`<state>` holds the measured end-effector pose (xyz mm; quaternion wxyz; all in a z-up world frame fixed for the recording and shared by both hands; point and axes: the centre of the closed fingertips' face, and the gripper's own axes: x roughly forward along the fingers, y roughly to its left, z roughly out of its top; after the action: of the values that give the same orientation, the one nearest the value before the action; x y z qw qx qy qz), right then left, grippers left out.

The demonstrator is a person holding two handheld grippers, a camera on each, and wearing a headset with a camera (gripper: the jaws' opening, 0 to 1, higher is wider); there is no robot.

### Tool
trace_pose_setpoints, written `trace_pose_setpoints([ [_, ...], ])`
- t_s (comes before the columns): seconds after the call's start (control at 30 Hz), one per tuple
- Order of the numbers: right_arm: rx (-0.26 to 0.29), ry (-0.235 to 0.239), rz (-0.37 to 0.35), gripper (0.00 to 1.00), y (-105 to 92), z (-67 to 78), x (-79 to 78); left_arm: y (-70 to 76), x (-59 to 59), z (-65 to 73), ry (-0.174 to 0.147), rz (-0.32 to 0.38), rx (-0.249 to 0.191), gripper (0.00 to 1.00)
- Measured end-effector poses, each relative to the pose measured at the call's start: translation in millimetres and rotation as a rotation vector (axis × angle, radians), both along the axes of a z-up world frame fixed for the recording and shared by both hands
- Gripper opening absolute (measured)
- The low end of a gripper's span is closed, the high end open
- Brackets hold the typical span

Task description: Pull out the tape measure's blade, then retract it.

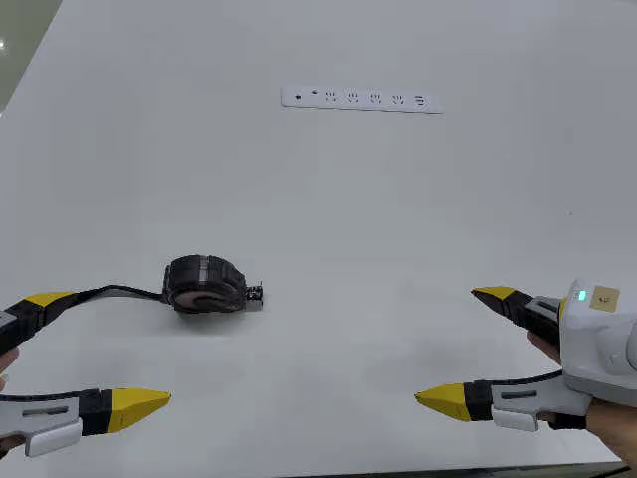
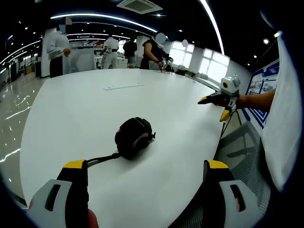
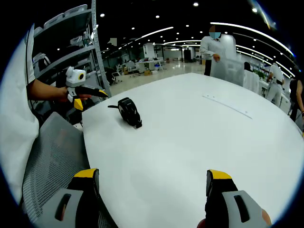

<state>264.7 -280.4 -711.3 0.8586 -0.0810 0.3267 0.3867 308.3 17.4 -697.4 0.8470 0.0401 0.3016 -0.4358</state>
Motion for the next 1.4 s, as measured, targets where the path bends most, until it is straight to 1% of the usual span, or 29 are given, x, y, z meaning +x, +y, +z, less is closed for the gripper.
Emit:
trace_pose_setpoints([
  [0.27,0.006,0.000,-0.002,0.94,0.4,-0.5,0.1,-1.3,-1.1,-0.9,0.005,-0.008,-0.001,0.99],
  [0.3,0.007,0.001,0.001,0.93,0.5,-0.5,-0.1,-2.0,-0.8,-0.1,0.005,-0.008,-0.006,0.99],
  [0.37,-0.001,-0.001,0.000,0.94,-0.9,-1.3,0.7,-2.3,0.1,-0.1,0.004,-0.006,-0.008,0.99],
  [0.43,0.005,0.000,-0.005,0.94,-1.5,-1.3,1.1,-3.1,-0.2,-0.4,0.006,-0.009,-0.012,0.99],
  [0.57,-0.004,-0.001,-0.003,0.94,-1.3,-3.3,0.2,-3.0,-0.6,-1.3,0.008,-0.010,-0.008,0.99],
  [0.63,-0.004,-0.007,-0.005,0.94,-2.0,-3.8,1.0,-2.9,-0.3,-1.2,0.006,-0.011,-0.006,0.99],
  [0.7,0.006,-0.018,-0.010,0.94,-0.8,-1.2,3.5,-3.6,0.4,-0.9,0.007,-0.012,-0.008,0.99],
  [0.77,0.003,-0.019,-0.009,0.94,0.4,-1.7,5.3,-3.9,1.8,-2.3,0.005,-0.016,0.004,0.99],
  [0.8,-0.001,-0.023,-0.006,0.94,0.7,-2.2,6.1,-4.6,2.2,-2.0,0.003,-0.019,0.001,0.99],
  [0.83,0.000,-0.016,0.000,0.93,1.4,-3.1,5.6,-5.4,2.8,-2.0,0.003,-0.023,-0.001,0.99],
  [0.9,-0.006,-0.018,0.002,0.93,1.8,-3.6,6.8,-6.2,4.5,-2.7,0.003,-0.027,0.004,0.99],
  [0.93,-0.008,-0.020,0.008,0.93,1.6,-4.3,7.4,-5.4,6.0,-5.4,0.004,-0.032,0.022,0.99],
  [1.07,0.003,-0.006,0.013,0.90,2.9,-5.0,10.1,-7.2,9.3,-7.6,0.008,-0.051,0.023,0.97],
  [1.1,-0.004,-0.013,0.014,0.90,2.9,-4.9,12.1,-7.9,11.7,-6.8,-0.004,-0.057,0.026,0.96],
  [1.13,0.001,-0.013,0.019,0.89,3.7,-4.4,12.6,-8.5,13.4,-6.1,-0.006,-0.059,0.024,0.94],
  [1.17,0.010,0.002,0.024,0.87,5.8,-5.0,13.2,-9.1,15.2,-6.5,0.005,-0.063,0.021,0.93],
  [1.2,0.007,-0.001,0.026,0.87,6.2,-5.6,14.8,-9.9,16.2,-6.3,0.007,-0.068,0.018,0.91],
  [1.23,0.004,-0.002,0.031,0.87,6.8,-6.2,16.2,-10.5,17.8,-6.3,0.002,-0.071,0.020,0.91],
  [1.27,0.005,0.003,0.034,0.87,7.3,-7.4,18.1,-11.1,20.0,-6.9,-0.005,-0.080,0.032,0.90],
  [1.37,0.003,0.001,0.043,0.88,9.3,-7.8,23.2,-15.2,25.3,-5.8,-0.013,-0.089,0.034,0.89],
  [1.4,0.002,0.001,0.046,0.89,9.7,-8.5,24.7,-16.1,26.3,-6.0,-0.010,-0.095,0.034,0.89],
])
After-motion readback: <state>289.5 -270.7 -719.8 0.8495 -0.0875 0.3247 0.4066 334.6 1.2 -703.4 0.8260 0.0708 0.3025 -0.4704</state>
